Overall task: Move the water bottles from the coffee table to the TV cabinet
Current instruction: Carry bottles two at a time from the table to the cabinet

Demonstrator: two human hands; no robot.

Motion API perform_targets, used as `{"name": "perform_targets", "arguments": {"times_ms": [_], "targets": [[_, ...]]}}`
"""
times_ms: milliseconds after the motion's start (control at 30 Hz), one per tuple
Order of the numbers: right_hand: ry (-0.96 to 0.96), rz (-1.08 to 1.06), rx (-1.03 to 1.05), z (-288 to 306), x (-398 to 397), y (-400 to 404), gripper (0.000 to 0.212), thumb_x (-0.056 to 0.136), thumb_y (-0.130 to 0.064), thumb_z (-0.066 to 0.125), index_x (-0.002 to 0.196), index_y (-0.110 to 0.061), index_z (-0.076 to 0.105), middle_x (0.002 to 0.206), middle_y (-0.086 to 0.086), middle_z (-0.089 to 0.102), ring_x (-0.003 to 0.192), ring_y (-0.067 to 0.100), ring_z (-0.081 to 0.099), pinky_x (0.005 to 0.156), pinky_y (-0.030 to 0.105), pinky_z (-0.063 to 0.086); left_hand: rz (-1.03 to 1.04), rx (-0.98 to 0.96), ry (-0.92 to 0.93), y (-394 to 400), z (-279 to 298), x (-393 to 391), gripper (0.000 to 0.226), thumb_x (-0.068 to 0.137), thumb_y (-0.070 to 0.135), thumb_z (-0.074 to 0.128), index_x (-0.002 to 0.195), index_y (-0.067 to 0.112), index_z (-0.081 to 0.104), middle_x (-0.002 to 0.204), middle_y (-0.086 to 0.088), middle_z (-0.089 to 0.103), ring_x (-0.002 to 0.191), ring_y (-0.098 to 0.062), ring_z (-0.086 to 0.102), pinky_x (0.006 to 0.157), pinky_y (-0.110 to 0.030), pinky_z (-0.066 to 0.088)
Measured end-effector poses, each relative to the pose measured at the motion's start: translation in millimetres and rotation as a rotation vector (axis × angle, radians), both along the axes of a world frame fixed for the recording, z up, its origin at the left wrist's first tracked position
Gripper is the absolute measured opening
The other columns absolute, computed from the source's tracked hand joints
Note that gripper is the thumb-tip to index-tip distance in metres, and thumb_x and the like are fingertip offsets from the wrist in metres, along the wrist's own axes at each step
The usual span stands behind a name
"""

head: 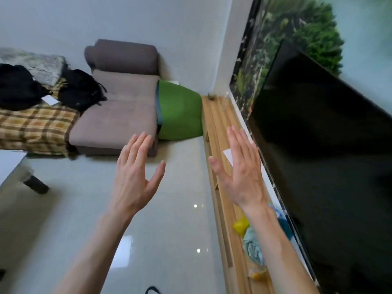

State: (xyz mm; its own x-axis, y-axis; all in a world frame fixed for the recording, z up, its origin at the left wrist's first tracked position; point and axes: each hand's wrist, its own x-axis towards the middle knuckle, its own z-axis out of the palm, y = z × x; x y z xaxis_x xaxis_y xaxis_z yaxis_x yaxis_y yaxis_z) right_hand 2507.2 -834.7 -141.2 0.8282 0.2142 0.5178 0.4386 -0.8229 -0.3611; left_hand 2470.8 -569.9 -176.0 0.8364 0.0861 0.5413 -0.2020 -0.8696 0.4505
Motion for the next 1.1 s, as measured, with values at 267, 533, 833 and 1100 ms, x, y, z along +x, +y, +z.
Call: {"name": "perform_targets", "arguments": {"times_ms": [267, 533, 833, 1100], "targets": [[-0.052, 0.314, 0.037, 24, 45, 197, 0.079, 0.100, -0.064, 0.041, 0.162, -0.018, 0.025, 0.170, -0.003, 0.024, 0.159, 0.012, 0.011, 0.128, 0.047, 0.014, 0.351, 0.024, 0.026, 155, 19, -30, 0.070, 0.101, 0.050, 0.047, 0.160, 0.018, 0.028, 0.169, 0.001, 0.027, 0.160, -0.016, 0.014, 0.130, -0.039, 0.017], [-0.108, 0.623, 0.024, 37, 58, 376, 0.079, 0.100, -0.064, 0.043, 0.162, -0.017, 0.027, 0.169, 0.000, 0.028, 0.159, 0.015, 0.014, 0.127, 0.050, 0.015, 0.674, 0.058, 0.018, 288, 26, -76, 0.071, 0.099, 0.055, 0.042, 0.158, 0.018, 0.028, 0.167, -0.003, 0.031, 0.158, -0.021, 0.020, 0.129, -0.045, 0.022], [-0.091, 0.899, 0.026, 24, 89, 570, 0.079, 0.101, -0.065, 0.042, 0.161, -0.016, 0.027, 0.169, 0.000, 0.027, 0.159, 0.014, 0.012, 0.129, 0.047, 0.010, 0.945, 0.046, 0.038, 441, 6, -80, 0.071, 0.099, 0.053, 0.043, 0.158, 0.015, 0.031, 0.165, -0.005, 0.034, 0.158, -0.022, 0.023, 0.128, -0.044, 0.022], [0.004, 1.093, 0.051, 1, 122, 753, 0.079, 0.101, -0.062, 0.048, 0.162, -0.018, 0.026, 0.169, -0.001, 0.026, 0.159, 0.015, 0.012, 0.127, 0.052, 0.016, 1.171, 0.030, 0.154, 573, 10, -78, 0.072, 0.097, 0.048, 0.050, 0.157, 0.011, 0.035, 0.165, -0.006, 0.035, 0.157, -0.023, 0.024, 0.127, -0.046, 0.025]]}}
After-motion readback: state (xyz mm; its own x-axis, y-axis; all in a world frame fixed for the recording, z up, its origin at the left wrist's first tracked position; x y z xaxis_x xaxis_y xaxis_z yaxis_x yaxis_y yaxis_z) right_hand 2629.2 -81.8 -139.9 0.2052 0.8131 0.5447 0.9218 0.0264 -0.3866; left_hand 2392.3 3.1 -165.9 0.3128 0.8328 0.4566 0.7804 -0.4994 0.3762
